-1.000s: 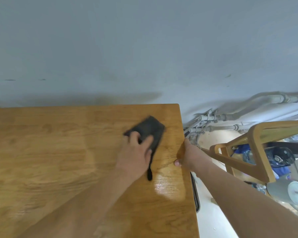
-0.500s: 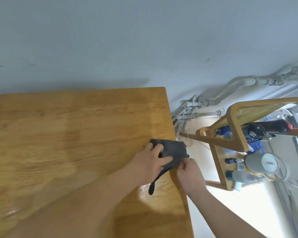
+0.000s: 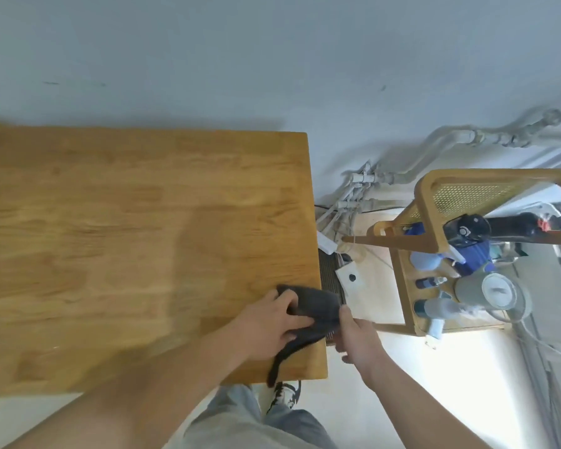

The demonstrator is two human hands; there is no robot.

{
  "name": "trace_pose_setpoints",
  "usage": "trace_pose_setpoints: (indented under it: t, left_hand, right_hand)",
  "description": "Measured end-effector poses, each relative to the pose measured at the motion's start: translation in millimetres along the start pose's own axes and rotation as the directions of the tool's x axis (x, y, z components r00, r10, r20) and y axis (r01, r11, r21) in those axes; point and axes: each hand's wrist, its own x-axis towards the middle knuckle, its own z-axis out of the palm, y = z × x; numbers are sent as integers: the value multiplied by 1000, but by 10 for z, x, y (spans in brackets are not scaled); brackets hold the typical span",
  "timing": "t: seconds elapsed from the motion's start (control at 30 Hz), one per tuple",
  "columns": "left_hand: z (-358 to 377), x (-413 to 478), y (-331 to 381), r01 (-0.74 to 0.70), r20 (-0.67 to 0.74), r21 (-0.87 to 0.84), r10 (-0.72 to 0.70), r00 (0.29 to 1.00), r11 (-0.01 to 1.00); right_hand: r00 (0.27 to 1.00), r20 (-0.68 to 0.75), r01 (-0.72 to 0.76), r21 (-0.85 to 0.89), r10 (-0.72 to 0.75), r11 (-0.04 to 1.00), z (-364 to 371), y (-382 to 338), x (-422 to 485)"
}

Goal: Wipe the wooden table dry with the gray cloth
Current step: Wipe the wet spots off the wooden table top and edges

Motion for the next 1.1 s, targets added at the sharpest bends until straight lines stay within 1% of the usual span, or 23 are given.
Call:
trace_pose_setpoints:
  t: [0.03,0.07,0.1,0.13,0.17,0.2,0.23,0.27,0.3,0.37,0.43,0.53,0.6,0.7,0.77,0.83,0.87,0.9,0.93,0.97,1.03,1.07,1.1]
  left_hand:
    - [5,-67,-62,22,-3,-10,-22,1000,1000]
    - [6,-115,-110,99,-44,-47,-101,994,994]
    - [23,-161,-125,220,-112,-124,-233,966,968]
    - [61,-209,-87,352,-179,-229,-395,901,907]
    - [115,-250,3,463,-226,-334,-546,806,821]
    - [193,-281,134,538,-249,-401,-654,714,741]
    - [285,-305,295,583,-262,-413,-705,660,700]
    - [378,-321,462,594,-267,-395,-706,656,701]
    - [479,-325,617,572,-268,-371,-674,688,731]
    - [631,-325,836,479,-246,-304,-554,796,823]
    - [711,-360,891,388,-211,-251,-441,872,887]
    - [718,-554,723,367,-201,-198,-404,892,909]
    - [716,-801,476,418,-239,-199,-458,856,886]
    - [765,-1364,-37,563,-304,-291,-633,712,774]
    - [804,-1687,-343,649,-353,-376,-750,559,661]
    - [786,-1769,-464,724,-338,-459,-855,393,514]
    - [769,-1728,-436,749,-319,-474,-883,344,463]
    - [757,-1669,-370,757,-321,-462,-883,343,462]
    - [740,-1619,-286,748,-340,-420,-853,396,514]
    - [735,-1593,-217,710,-344,-349,-788,511,612]
    - [686,-1670,-267,516,-261,-187,-549,794,836]
    - [599,-1747,-410,415,-210,-131,-434,876,900]
    - [525,-1841,-586,357,-177,-82,-366,913,930]
  right_hand:
    - [999,29,-24,-4,24,1000,-12,67,-35]
    - [999,44,-24,-17,25,1000,-20,130,-56]
    - [999,47,-9,-52,11,999,-24,168,-77]
    - [999,41,23,-93,-19,995,-20,199,-90]
    - [998,43,51,-126,-46,991,-10,212,-99]
    - [996,53,76,-145,-69,987,6,204,-132]
    - [993,73,100,-177,-89,979,24,190,-164]
    - [990,87,123,-209,-107,970,43,170,-201]
    - [989,96,133,-229,-114,964,61,166,-206]
    - [990,100,120,-187,-102,975,93,182,-183]
    - [994,63,105,-205,-94,973,105,237,-136]
    - [992,21,126,-301,-125,945,140,290,-107]
    - [985,0,160,-369,-172,916,209,241,-119]
    - [965,-16,225,-469,-263,854,384,111,-159]
    - [951,-3,257,-542,-308,800,539,27,-232]
    - [944,15,271,-602,-329,751,716,-14,-277]
    - [943,19,270,-627,-332,731,801,-26,-304]
    - [944,14,261,-645,-330,718,889,-18,-323]
    - [946,2,242,-666,-323,705,970,-14,-356]
    - [948,-19,216,-691,-317,690,1041,-15,-388]
    - [947,-54,172,-749,-318,640,1158,-43,-459]
    - [946,-63,158,-768,-319,621,1212,-70,-485]
    - [946,-72,150,-769,-317,621,1266,-106,-505]
